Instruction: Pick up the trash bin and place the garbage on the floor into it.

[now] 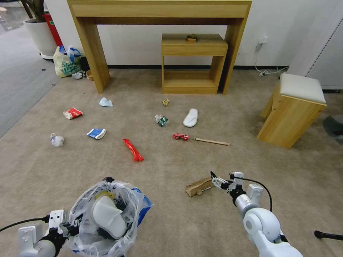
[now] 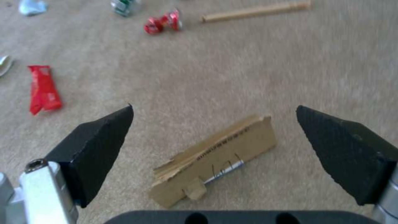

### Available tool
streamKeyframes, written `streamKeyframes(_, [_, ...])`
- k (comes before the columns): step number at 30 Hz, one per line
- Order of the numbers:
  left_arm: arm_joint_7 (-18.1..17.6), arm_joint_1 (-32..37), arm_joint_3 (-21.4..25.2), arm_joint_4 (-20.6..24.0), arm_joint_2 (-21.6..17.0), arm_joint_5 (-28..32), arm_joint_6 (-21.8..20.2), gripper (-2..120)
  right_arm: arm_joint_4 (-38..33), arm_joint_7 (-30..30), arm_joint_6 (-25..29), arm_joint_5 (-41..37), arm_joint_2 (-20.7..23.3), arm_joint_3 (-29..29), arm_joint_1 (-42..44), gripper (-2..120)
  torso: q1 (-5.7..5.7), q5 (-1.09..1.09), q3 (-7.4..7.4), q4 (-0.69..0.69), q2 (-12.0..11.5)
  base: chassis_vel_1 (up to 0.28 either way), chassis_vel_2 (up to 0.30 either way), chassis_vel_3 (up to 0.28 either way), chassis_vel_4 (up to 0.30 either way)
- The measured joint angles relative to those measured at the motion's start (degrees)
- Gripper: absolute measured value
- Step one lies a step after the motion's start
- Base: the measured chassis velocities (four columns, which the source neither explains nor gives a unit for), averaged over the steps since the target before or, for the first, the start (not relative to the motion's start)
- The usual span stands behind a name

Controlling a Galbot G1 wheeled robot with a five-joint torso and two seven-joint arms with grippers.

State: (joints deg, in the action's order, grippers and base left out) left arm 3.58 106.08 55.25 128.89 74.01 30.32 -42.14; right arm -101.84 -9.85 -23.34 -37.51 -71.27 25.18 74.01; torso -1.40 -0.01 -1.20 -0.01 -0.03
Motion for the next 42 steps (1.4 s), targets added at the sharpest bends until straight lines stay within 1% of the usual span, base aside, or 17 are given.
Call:
streamKeyframes(4, [-0.1,-0.3,-0.6,-0.1,-0.2,-0.3,0.0,0,5.0,-3.6,-3.5,-7.2,0.1,-1.0,-5.0,100,0.0,0.01,0.0,-0.02,0.0,0.0,0.0,0.0,0.0])
streamKeyframes(8, [-0.2,-0.4,-0.9,-0.2,-0.2,-0.6,0.0,0,8.3,-5.8,-5.3,-11.3,-0.3,-1.9,-8.7,100,0.0,0.0,0.0,0.0,0.0,0.0,0.0,0.0,0.0])
streamKeyframes(10, [-0.3,-0.4,-1.2,-0.2,-0.2,-0.9,0.0,0,12.4,-9.6,-7.3,-15.3,-1.0,-3.5,-12.5,100,0.0,0.01,-0.01,0.0,0.0,0.0,0.0,0.0,0.0])
streamKeyframes(11, [-0.3,-0.4,-1.2,-0.2,-0.2,-0.9,0.0,0,12.4,-9.6,-7.3,-15.3,-1.0,-3.5,-12.5,100,0.0,0.01,-0.01,0.0,0.0,0.0,0.0,0.0,0.0])
streamKeyframes(14, [-0.3,-0.5,-1.2,-0.2,-0.1,-1.0,0.0,0,16.8,-15.0,-9.6,-19.9,-2.3,-5.7,-16.3,100,-0.01,0.0,0.0,0.0,0.0,0.0,0.0,0.0,0.0])
streamKeyframes(15, [-0.3,-0.5,-1.2,-0.2,-0.1,-1.0,0.0,0,16.8,-15.0,-9.6,-19.9,-2.3,-5.7,-16.3,100,-0.01,0.0,0.0,0.0,0.0,0.0,0.0,0.0,0.0])
streamKeyframes(17, [-0.4,-0.5,-1.2,-0.3,-0.1,-1.1,0.0,0,19.5,-18.1,-10.5,-21.6,-3.4,-7.1,-18.4,100,0.0,0.0,0.0,-0.01,0.0,0.0,0.0,0.0,0.0])
streamKeyframes(21, [-0.4,-0.6,-1.2,-0.8,-0.1,-1.2,0.0,0,22.6,-20.5,-11.2,-22.7,-4.8,-8.4,-20.4,100,0.0,0.0,0.0,0.0,0.0,0.0,0.0,0.0,0.0])
streamKeyframes(30, [-0.4,-0.8,-1.5,-1.5,0.0,-1.3,0.0,0,27.3,-26.8,-12.1,-28.9,-7.0,-8.7,-23.7,99,-0.01,0.0,0.0,-0.01,0.0,0.0,0.0,0.0,0.0])
streamKeyframes(32, [-0.4,-0.9,-1.5,-1.7,-0.2,-1.3,0.0,0,28.3,-27.5,-12.1,-29.4,-7.4,-8.7,-24.3,94,0.0,0.01,0.0,-0.01,0.0,0.0,0.0,0.0,0.0])
streamKeyframes(33, [-0.4,-0.9,-1.5,-1.7,-0.2,-1.3,0.0,0,28.3,-27.5,-12.1,-29.4,-7.4,-8.7,-24.3,94,0.0,0.01,0.0,-0.01,0.0,0.0,0.0,0.0,0.0])
streamKeyframes(36, [-0.4,-1.0,-1.5,-1.9,-0.3,-1.2,0.0,0,29.7,-28.5,-12.0,-30.3,-7.8,-8.6,-25.3,81,-0.01,0.01,0.0,-0.01,0.0,0.0,0.0,0.0,0.0])
streamKeyframes(37, [-0.4,-1.0,-1.5,-1.9,-0.3,-1.2,0.0,0,29.7,-28.5,-12.0,-30.3,-7.8,-8.6,-25.3,81,-0.01,0.01,0.0,-0.01,0.0,0.0,0.0,0.0,0.0])
streamKeyframes(39, [-0.4,-1.1,-1.6,-2.0,-0.4,-1.1,0.0,0,30.8,-28.8,-11.8,-30.3,-8.0,-8.5,-25.8,70,0.0,0.0,0.0,-0.01,0.0,0.0,0.0,0.0,0.0])
streamKeyframes(40, [-0.4,-1.1,-1.6,-2.0,-0.5,-1.1,0.0,0,31.1,-28.8,-11.8,-30.3,-8.1,-8.5,-26.0,66,0.0,0.0,0.0,-0.01,0.0,0.0,0.0,0.0,0.0])
streamKeyframes(41, [-0.4,-1.1,-1.6,-2.0,-0.5,-1.1,0.0,0,31.1,-28.8,-11.8,-30.3,-8.1,-8.5,-26.0,66,0.0,0.0,0.0,-0.01,0.0,0.0,0.0,0.0,0.0])
streamKeyframes(42, [-0.3,-1.1,-1.6,-2.1,-0.6,-1.0,0.0,0,32.0,-28.8,-11.6,-30.3,-8.2,-8.3,-26.4,60,-0.01,0.0,0.0,-0.01,0.0,0.0,0.0,0.0,0.0])
